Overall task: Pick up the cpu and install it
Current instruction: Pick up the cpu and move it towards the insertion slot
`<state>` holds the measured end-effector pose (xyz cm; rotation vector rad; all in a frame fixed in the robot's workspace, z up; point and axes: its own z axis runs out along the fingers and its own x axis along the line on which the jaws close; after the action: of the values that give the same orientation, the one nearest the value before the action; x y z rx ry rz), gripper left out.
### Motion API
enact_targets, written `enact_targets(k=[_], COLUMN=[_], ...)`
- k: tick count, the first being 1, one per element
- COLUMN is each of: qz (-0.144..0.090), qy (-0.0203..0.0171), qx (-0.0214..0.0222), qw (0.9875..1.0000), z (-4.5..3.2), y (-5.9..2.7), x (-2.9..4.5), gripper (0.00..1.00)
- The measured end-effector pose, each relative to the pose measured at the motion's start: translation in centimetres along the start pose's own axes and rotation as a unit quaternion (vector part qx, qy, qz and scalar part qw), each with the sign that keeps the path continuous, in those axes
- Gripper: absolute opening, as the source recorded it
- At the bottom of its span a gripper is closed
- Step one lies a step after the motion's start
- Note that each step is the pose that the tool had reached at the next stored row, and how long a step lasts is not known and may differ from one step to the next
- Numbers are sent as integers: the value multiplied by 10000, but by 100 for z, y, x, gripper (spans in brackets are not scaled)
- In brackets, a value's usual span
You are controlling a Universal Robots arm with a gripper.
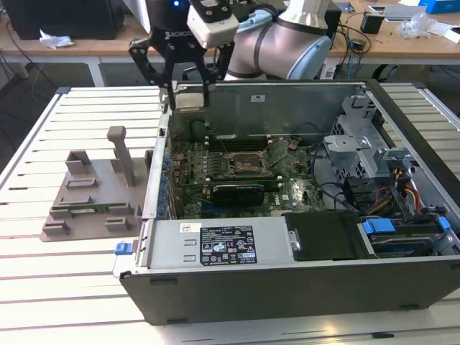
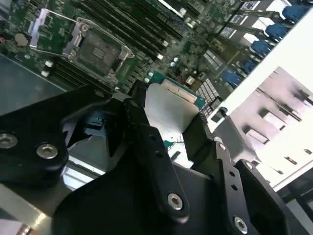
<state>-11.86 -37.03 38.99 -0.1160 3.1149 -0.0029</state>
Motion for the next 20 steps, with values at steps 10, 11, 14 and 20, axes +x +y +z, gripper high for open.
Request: enact_targets(k=[10, 11, 14, 20], qz=[0, 0, -1, -1], qy=[19, 20, 25, 32], qx=[14, 16, 20, 21], qw=[10000, 10000, 10000, 10000], z=[250, 269, 342, 552], y=[87, 98, 144, 231], x=[-512, -537, -630, -790], gripper=[55, 55, 55, 55])
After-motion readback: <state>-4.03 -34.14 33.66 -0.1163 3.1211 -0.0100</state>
